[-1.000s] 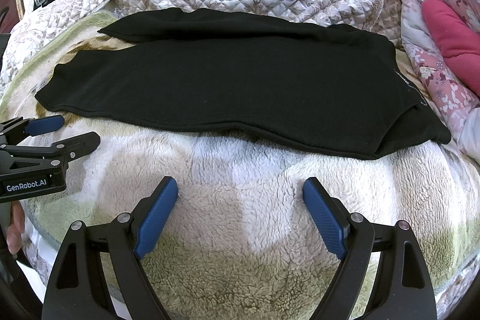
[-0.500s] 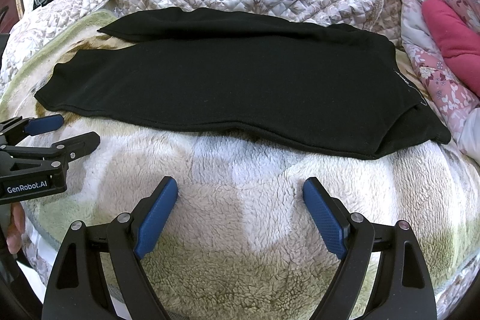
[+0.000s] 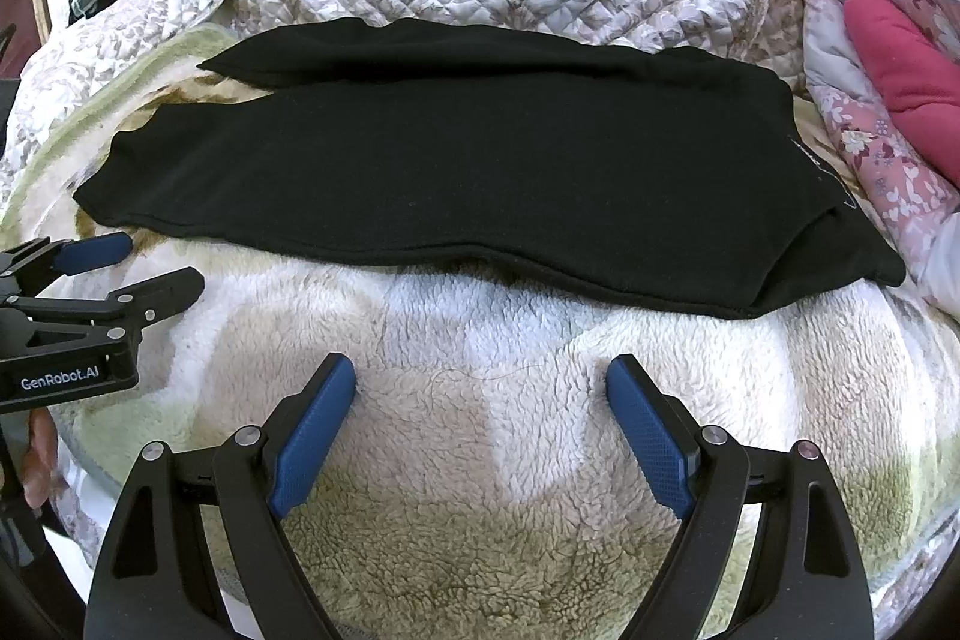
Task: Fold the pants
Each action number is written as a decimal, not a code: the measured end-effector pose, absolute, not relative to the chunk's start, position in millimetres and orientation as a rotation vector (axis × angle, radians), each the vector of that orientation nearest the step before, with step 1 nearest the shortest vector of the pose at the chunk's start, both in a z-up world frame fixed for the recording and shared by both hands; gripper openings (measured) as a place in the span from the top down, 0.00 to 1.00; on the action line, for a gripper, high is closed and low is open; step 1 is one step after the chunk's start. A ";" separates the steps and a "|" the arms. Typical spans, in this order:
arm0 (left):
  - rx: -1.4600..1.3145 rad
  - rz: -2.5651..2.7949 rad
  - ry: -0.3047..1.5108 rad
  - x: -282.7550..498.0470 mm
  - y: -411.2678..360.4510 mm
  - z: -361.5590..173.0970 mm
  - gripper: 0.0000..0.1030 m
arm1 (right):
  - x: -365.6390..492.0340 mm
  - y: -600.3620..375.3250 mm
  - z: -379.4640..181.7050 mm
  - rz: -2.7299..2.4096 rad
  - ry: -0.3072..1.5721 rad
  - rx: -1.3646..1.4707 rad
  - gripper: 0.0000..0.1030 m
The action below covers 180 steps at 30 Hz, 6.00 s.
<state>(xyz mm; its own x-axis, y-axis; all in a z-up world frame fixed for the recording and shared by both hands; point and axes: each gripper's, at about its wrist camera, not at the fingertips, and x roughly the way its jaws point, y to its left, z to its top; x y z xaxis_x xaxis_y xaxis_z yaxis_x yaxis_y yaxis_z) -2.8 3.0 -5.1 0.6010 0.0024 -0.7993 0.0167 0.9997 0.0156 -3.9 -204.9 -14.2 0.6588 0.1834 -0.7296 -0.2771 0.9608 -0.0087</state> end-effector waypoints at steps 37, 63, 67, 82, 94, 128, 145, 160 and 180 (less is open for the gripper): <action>-0.453 0.136 0.860 18.3 112.4 -3.4 0.18 | 76.8 -349.8 5.9 0.028 0.762 0.487 0.28; -0.424 0.196 0.771 -27.9 145.2 41.2 0.96 | 3.8 -397.3 30.7 -0.001 0.721 0.609 0.96; -0.439 0.192 0.812 -44.7 143.3 30.3 0.96 | -8.1 -408.8 10.3 -0.030 0.774 0.678 0.96; -0.553 0.244 0.881 -66.6 160.6 13.9 0.86 | -27.6 -408.8 7.8 -0.046 0.789 0.689 0.82; -0.509 0.324 0.814 -54.6 170.6 28.8 0.97 | -36.0 -417.6 15.8 -0.069 0.701 0.761 0.99; -0.039 0.414 0.918 38.6 152.0 32.7 0.92 | 45.9 -316.2 54.5 0.124 0.723 0.282 0.62; -0.183 0.487 0.815 20.7 171.2 46.1 0.97 | 46.5 -334.7 34.5 -0.013 0.786 0.255 0.62; -0.056 -0.017 0.873 17.0 61.3 32.3 0.65 | 44.5 -288.1 21.4 0.143 0.830 0.098 0.52; 0.009 -0.031 0.892 16.6 38.7 29.5 0.62 | 41.2 -269.1 18.2 0.239 0.849 0.039 0.50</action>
